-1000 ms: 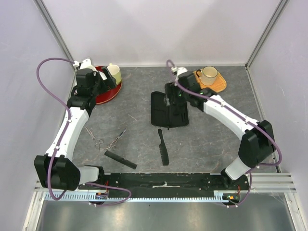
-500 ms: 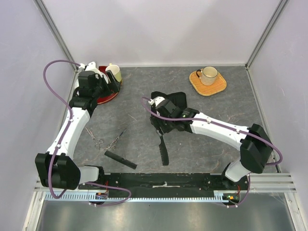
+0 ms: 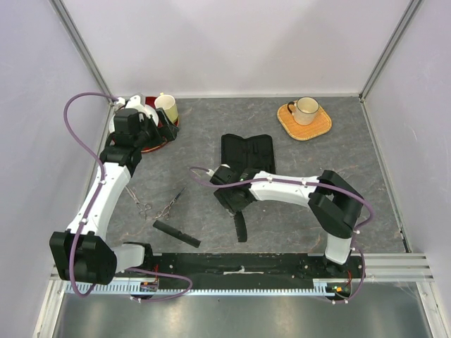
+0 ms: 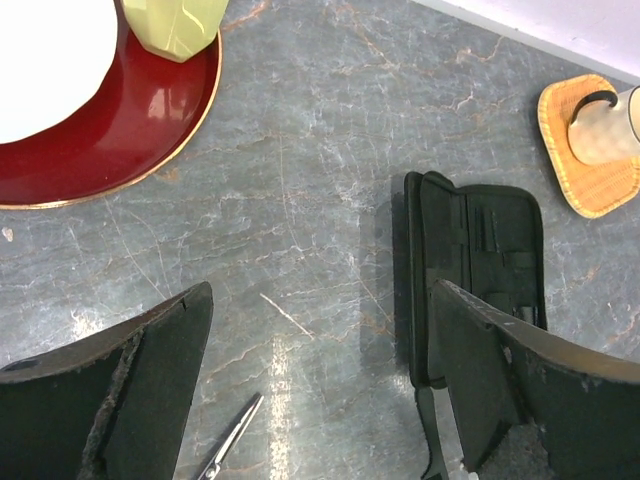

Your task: Sort the hair-cutting tools

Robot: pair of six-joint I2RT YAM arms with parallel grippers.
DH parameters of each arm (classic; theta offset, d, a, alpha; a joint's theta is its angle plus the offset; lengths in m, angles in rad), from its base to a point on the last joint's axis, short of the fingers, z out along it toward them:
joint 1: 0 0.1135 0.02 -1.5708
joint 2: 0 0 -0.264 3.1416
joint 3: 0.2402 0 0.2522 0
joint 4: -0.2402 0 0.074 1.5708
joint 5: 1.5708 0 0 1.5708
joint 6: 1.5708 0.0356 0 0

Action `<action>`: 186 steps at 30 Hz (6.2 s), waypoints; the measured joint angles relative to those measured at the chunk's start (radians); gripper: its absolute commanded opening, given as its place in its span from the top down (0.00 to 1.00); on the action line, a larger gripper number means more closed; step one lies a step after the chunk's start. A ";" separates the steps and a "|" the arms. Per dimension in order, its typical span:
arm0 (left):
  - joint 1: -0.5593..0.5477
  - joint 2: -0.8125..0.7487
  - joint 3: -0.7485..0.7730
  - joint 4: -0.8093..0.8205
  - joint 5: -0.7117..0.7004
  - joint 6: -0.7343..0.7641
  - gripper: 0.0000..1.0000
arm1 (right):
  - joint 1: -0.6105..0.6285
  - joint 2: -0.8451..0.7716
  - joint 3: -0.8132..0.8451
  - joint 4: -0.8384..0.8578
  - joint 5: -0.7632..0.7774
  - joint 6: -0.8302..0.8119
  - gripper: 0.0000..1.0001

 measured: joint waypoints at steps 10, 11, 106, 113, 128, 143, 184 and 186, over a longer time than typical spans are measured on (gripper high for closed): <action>0.000 -0.001 0.000 -0.039 0.003 -0.007 0.05 | -0.002 0.049 0.053 -0.039 -0.024 0.088 0.28; 0.000 -0.003 -0.002 -0.040 0.003 -0.007 0.05 | -0.002 0.054 0.053 -0.039 -0.027 0.095 0.28; -0.002 -0.043 -0.459 0.190 0.396 -0.308 0.09 | -0.075 0.111 0.272 -0.139 -0.227 0.149 0.90; -0.025 -0.051 -0.548 0.321 0.471 -0.386 0.09 | -0.074 0.076 0.333 -0.114 -0.279 0.146 0.91; -0.069 -0.065 -0.542 0.360 0.411 -0.435 0.11 | -0.074 0.077 0.380 -0.077 -0.291 0.159 0.66; -0.069 -0.064 -0.497 0.146 0.227 -0.429 0.12 | -0.074 0.263 0.359 -0.091 -0.163 0.092 0.53; -0.069 -0.056 -0.482 0.051 0.159 -0.428 0.12 | -0.050 0.292 0.360 -0.087 -0.100 0.068 0.85; -0.069 -0.056 -0.482 0.056 0.163 -0.428 0.12 | -0.049 0.288 0.360 -0.089 -0.099 0.073 0.85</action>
